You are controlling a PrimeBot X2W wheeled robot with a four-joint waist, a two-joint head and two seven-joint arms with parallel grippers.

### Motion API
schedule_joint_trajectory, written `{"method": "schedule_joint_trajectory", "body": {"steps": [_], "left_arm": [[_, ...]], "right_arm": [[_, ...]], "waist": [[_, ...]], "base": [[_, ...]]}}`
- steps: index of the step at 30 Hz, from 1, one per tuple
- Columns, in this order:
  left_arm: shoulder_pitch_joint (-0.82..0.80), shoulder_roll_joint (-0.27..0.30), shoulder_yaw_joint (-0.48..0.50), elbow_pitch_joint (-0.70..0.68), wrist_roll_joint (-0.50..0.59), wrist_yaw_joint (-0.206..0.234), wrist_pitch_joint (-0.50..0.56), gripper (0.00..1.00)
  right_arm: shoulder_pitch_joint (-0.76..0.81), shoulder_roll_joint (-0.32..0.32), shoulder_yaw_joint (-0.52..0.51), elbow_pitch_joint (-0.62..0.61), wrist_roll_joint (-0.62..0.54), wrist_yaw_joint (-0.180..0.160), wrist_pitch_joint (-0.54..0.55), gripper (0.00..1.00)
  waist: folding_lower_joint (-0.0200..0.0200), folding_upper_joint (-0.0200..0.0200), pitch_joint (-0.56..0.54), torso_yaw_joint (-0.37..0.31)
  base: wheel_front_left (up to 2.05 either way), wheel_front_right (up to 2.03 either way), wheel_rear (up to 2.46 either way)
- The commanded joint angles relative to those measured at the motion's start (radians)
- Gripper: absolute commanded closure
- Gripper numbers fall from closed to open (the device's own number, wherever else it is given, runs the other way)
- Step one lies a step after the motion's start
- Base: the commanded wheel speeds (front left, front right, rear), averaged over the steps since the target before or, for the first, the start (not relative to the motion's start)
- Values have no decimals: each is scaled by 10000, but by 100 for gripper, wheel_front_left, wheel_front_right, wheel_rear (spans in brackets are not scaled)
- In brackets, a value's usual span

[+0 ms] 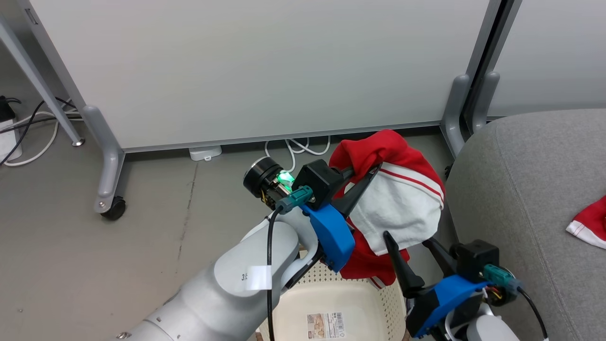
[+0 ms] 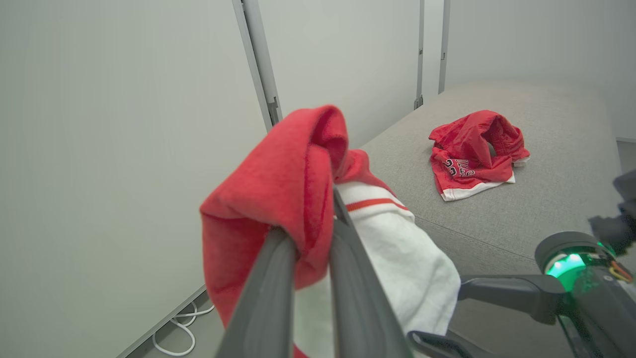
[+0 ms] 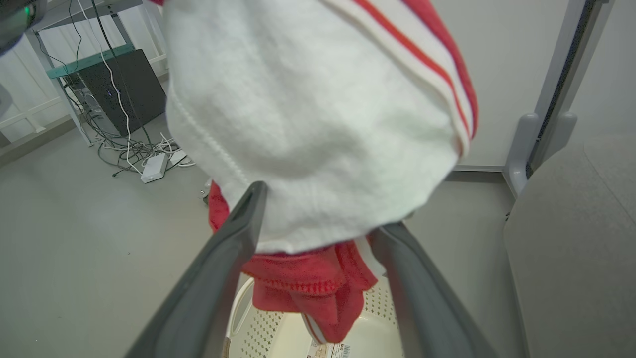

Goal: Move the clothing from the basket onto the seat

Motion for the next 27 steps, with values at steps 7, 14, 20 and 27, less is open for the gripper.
{"method": "schedule_joint_trajectory", "body": {"steps": [7,14,20,27], "left_arm": [[-87,-3,-87,-62,-1,11,-48,100],[-74,-5,-177,-71,-67,27,-48,100],[-30,-5,-272,-70,-83,0,-48,100],[67,-5,-335,0,-170,-2,-50,100]], "right_arm": [[-816,-13,636,283,105,5,-189,0],[-1458,-13,838,713,-239,3,-230,0],[-1787,-13,694,1122,-496,3,-269,100],[-1892,-13,671,1364,-513,3,-378,100]], "waist": [[0,-1,33,-6],[0,-1,60,0],[0,-1,41,28],[0,-1,-43,-4]], "base": [[0,0,0],[0,0,0],[0,0,0],[0,0,0]]}}
